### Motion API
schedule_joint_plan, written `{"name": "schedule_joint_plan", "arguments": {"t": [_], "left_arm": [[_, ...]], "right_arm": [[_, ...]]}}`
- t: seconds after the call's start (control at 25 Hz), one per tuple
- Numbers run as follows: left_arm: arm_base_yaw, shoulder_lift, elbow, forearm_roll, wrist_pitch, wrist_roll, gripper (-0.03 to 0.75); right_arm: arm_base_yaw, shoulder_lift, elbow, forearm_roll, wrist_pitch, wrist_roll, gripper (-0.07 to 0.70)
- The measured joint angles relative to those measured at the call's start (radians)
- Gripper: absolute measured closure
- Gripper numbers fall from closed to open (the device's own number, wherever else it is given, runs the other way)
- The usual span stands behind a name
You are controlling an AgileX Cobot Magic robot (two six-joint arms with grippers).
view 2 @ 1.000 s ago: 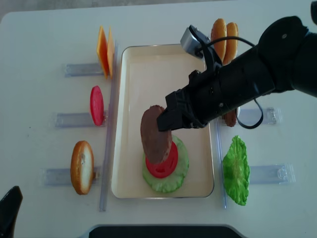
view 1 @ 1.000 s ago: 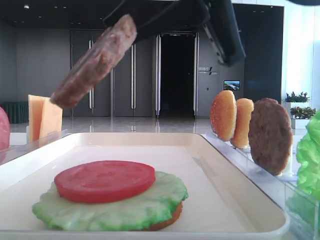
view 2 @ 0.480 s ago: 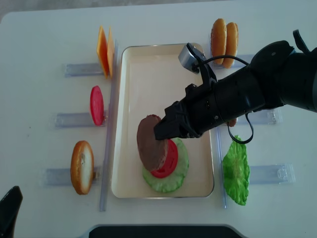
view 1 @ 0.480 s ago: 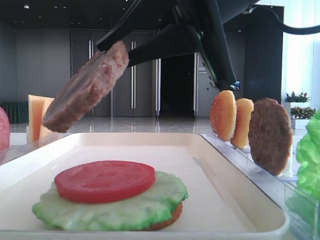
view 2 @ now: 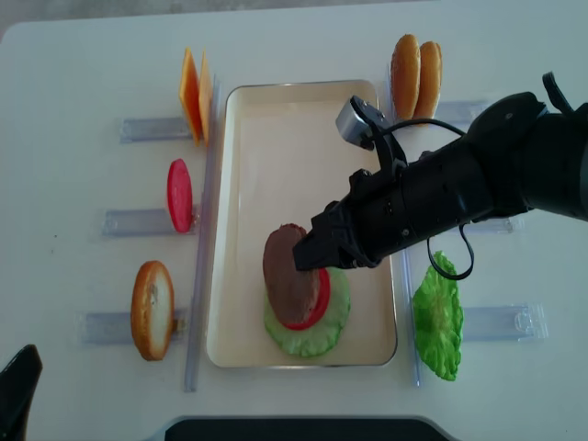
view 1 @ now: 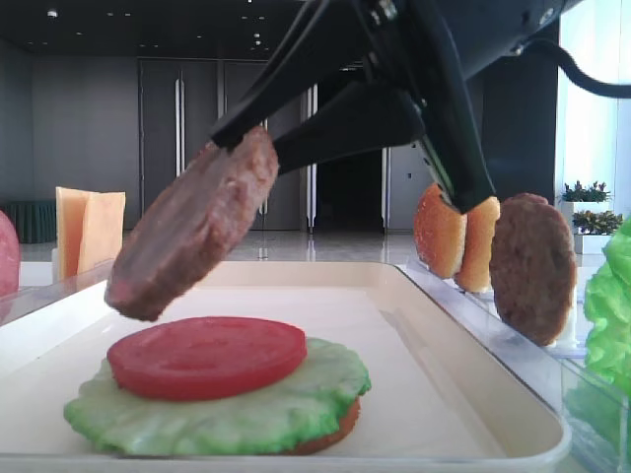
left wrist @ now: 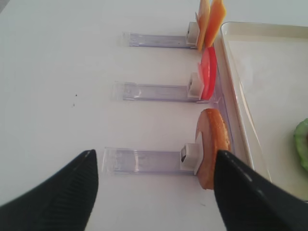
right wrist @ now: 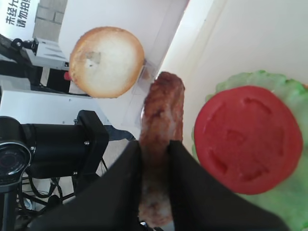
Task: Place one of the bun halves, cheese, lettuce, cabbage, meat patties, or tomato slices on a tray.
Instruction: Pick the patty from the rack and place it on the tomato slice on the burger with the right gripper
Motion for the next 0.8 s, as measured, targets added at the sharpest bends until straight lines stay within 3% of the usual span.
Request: {"name": "schedule_joint_plan", "arguments": {"t": [0.28,0.8], "left_arm": [[0.0,0.0,0.001,0.0,0.0,0.0,0.142],[0.0,0.0,0.002,0.0,0.0,0.0,0.142]], "right_arm": [[-0.052,0.001,0.021,0.058,0.04,-0.047,0.507],[-0.054,0.127,0.021,0.176,0.119,-0.143,0.507]]}}
